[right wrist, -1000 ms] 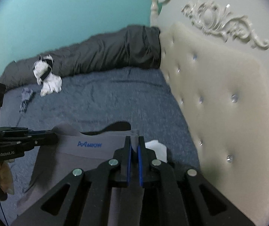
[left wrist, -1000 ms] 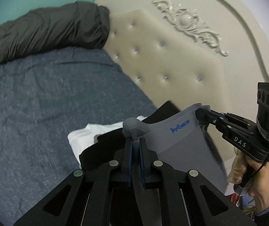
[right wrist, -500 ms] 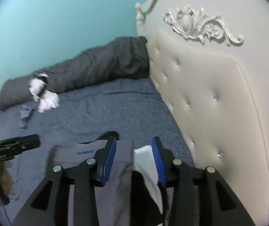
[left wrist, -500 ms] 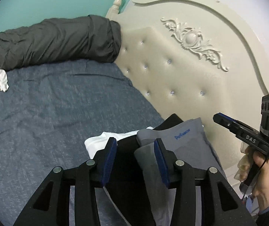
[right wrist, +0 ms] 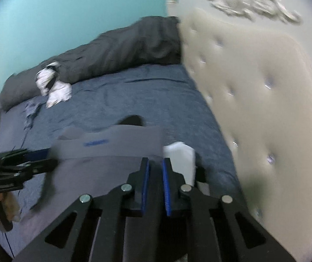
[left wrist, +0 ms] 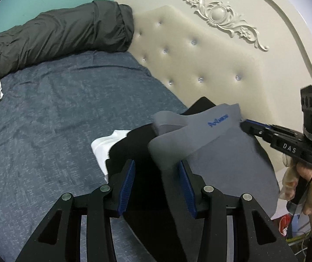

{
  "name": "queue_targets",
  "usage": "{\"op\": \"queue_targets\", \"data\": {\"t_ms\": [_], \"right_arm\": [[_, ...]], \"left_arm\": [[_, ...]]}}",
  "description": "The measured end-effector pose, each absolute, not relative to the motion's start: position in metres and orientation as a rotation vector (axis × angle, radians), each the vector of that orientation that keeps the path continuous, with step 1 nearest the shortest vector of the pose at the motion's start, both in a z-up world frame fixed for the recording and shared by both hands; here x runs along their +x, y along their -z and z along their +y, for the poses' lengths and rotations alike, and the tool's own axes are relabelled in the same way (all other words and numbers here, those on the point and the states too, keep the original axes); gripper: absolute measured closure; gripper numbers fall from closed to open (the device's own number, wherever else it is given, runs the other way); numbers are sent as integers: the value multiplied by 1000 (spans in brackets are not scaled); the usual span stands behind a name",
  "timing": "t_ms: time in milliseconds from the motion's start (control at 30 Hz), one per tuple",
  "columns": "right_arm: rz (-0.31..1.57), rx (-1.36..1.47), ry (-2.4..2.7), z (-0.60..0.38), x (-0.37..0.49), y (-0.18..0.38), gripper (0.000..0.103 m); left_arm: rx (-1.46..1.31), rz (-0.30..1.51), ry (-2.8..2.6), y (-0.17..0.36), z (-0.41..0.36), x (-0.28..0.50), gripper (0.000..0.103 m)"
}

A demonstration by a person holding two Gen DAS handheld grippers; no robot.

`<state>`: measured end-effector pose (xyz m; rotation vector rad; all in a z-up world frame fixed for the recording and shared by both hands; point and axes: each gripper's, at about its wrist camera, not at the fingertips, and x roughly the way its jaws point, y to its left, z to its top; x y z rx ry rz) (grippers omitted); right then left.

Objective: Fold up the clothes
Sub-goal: 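Lower the grey garment onto the clothes stack with both tools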

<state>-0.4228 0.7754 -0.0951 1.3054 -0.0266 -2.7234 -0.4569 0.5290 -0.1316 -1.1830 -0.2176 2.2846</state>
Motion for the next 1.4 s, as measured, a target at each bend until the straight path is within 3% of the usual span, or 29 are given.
{"op": "queue_targets", "data": {"t_ms": [267,433,733,800,1133,1167,1233,1400], "right_arm": [[-193,1122,2690,786,-369,70,91],[-171,1202,2634,771,-351,86,91],[-385,1216,2729,816,-327,96,91],[-433,1182,2722,821,-322,93,87],[-373,1218,2655,804,-321,106,85],[-356,1223,2656,803,-321,107,86],[-326,1227,2673,802,-321,107,100],[-349,1189,2728,809,-314,104,103]], "left_arm": [[-1094,-146,-2266,108,522,-407,58],[-1120,-107,-2235,116,527,-378,58],[-1167,-134,-2227,125,519,-358,58],[-1168,-142,-2230,124,517,-355,58],[-1202,-165,-2231,129,519,-356,58],[-1204,-165,-2231,129,519,-357,58],[-1208,-167,-2234,130,519,-358,58],[-1218,-174,-2239,133,516,-359,58]]}}
